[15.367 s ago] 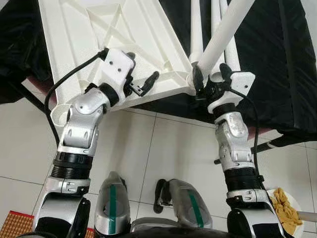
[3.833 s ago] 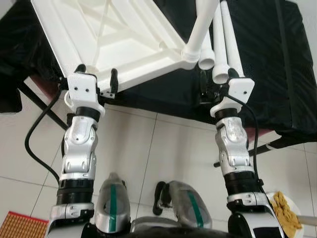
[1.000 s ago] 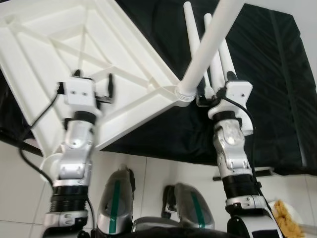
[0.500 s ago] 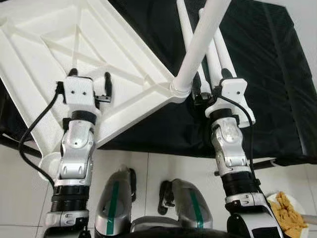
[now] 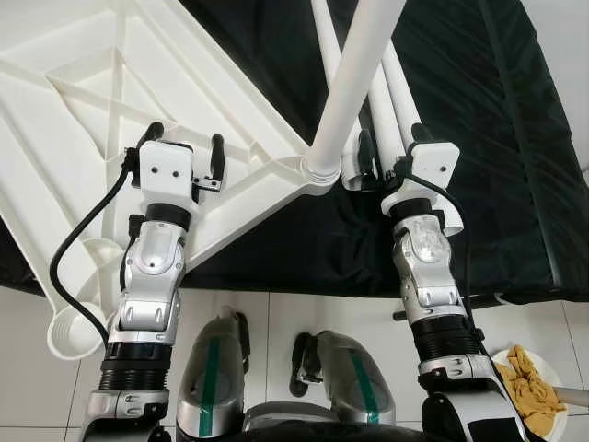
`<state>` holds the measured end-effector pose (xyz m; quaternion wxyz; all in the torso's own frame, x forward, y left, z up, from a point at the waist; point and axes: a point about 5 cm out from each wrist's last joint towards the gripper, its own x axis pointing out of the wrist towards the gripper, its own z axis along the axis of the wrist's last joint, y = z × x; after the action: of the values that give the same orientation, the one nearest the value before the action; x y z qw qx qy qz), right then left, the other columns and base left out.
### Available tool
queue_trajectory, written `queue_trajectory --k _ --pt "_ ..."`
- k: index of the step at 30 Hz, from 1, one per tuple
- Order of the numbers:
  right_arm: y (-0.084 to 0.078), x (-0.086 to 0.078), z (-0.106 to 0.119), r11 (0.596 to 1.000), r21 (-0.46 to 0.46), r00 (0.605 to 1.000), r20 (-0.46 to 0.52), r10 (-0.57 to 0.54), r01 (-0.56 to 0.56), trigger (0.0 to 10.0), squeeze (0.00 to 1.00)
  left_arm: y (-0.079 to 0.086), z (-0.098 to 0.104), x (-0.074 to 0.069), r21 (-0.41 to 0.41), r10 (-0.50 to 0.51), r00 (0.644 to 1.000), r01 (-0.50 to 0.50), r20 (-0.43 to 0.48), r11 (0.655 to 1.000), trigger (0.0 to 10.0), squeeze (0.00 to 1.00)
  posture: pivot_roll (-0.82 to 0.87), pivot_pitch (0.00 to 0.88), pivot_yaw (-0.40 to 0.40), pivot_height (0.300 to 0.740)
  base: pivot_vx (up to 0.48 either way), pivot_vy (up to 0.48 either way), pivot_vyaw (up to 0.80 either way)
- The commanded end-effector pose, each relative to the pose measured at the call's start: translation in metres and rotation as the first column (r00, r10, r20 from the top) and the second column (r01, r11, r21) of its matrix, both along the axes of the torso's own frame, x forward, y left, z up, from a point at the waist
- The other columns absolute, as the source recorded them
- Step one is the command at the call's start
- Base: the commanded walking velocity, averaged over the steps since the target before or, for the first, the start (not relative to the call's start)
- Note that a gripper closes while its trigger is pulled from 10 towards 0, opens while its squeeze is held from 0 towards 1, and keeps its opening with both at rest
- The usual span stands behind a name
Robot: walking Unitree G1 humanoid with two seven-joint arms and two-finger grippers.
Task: Building children table
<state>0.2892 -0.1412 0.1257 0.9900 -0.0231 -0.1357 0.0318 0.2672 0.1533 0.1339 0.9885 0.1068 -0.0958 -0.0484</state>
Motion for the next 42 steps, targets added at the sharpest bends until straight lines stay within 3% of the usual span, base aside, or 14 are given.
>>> queue_trajectory --k 1,6,10,19,31,42 --pt "-0.0025 -0.0002 -0.0021 1.0 -0.014 1.0 -0.004 -0.006 0.006 10.0 0.0 -0.0007 -0.003 0.0 0.011 0.026 1.0 -0.026 -0.001 1.0 10.0 0.0 0.12 0.065 -0.066 0.74 0.0 -0.398 0.0" --pt "-0.0021 -0.0002 -0.0014 1.0 -0.015 1.0 0.001 -0.005 0.005 10.0 0.0 -0.0006 -0.0028 0.0001 0.007 0.026 1.0 -0.026 0.001 1.0 10.0 0.0 0.12 0.064 -0.066 0.74 0.0 -0.374 0.0" --pt "-0.0037 0.0017 0.0055 1.0 -0.005 0.999 0.032 -0.007 0.008 10.0 0.0 -0.001 -0.0007 0.0 -0.055 0.024 1.0 -0.024 0.007 0.998 10.0 0.0 0.12 0.062 -0.066 0.74 0.0 0.0 0.0" --pt "-0.0036 0.0028 0.007 1.0 -0.004 0.999 0.041 -0.005 0.005 10.0 0.0 -0.0002 -0.0011 0.0011 -0.054 0.027 1.0 -0.027 -0.001 0.998 10.0 0.0 0.13 0.057 -0.067 0.74 0.0 0.0 0.0" --pt "-0.0037 0.0024 0.0057 1.0 -0.007 0.999 0.039 -0.003 0.003 10.0 0.0 0.0013 -0.0039 0.0014 -0.126 0.022 0.999 -0.025 -0.031 0.992 10.0 0.0 0.12 0.055 -0.065 0.74 0.0 0.0 0.0" --pt "-0.002 0.003 0.0044 1.0 -0.011 0.999 0.035 0.004 -0.004 10.0 0.0 0.0012 -0.003 0.0017 -0.117 0.028 0.999 -0.03 -0.023 0.993 10.0 0.0 0.13 0.046 -0.065 0.74 0.0 0.396 0.0"
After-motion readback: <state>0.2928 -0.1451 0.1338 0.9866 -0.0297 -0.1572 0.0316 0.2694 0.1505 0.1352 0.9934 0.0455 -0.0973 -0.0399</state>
